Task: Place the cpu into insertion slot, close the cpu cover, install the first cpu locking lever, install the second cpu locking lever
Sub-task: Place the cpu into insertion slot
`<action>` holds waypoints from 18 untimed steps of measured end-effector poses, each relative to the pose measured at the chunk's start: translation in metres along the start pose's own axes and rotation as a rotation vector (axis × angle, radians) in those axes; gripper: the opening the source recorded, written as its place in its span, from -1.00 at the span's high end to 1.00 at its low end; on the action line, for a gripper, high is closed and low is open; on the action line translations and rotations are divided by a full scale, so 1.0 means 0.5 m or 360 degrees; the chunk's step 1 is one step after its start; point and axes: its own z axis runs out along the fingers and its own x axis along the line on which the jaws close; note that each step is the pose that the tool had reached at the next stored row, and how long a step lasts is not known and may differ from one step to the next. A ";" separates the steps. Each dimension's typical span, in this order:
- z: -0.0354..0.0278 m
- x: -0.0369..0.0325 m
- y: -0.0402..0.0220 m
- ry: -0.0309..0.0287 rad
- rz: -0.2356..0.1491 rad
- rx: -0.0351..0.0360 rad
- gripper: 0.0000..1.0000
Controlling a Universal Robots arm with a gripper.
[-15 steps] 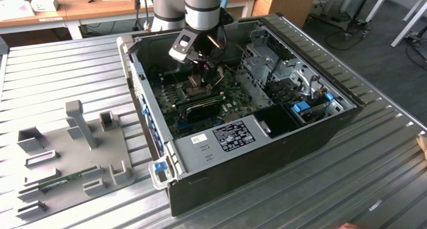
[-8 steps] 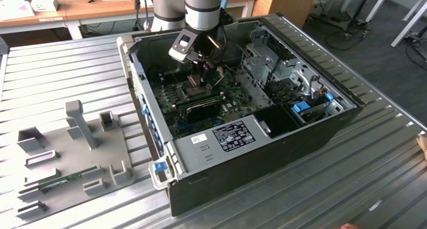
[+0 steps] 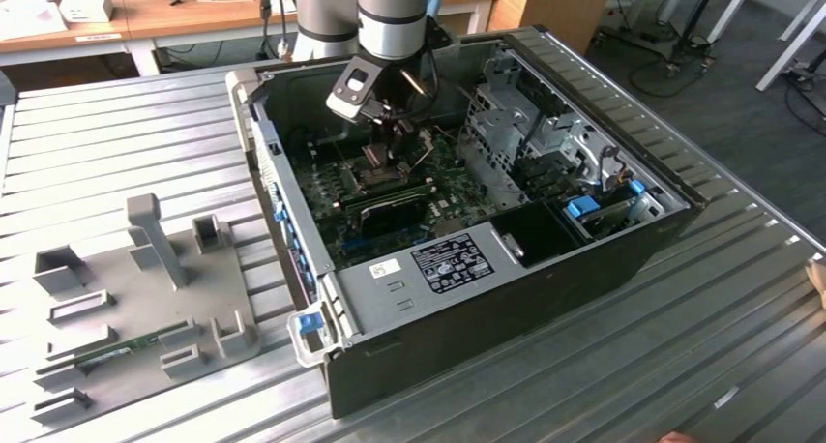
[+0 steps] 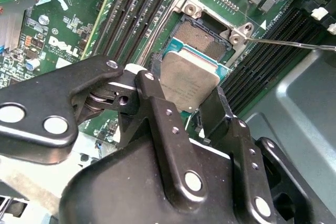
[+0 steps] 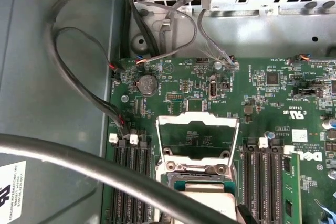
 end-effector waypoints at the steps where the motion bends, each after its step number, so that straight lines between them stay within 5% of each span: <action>1: 0.001 0.000 0.000 0.00015 0.0000 0.0000 -0.08; 6: 0.009 0.000 -0.001 0.00254 0.0002 0.0000 -0.08; 18: 0.027 0.002 -0.007 0.00435 0.0011 0.0000 -0.08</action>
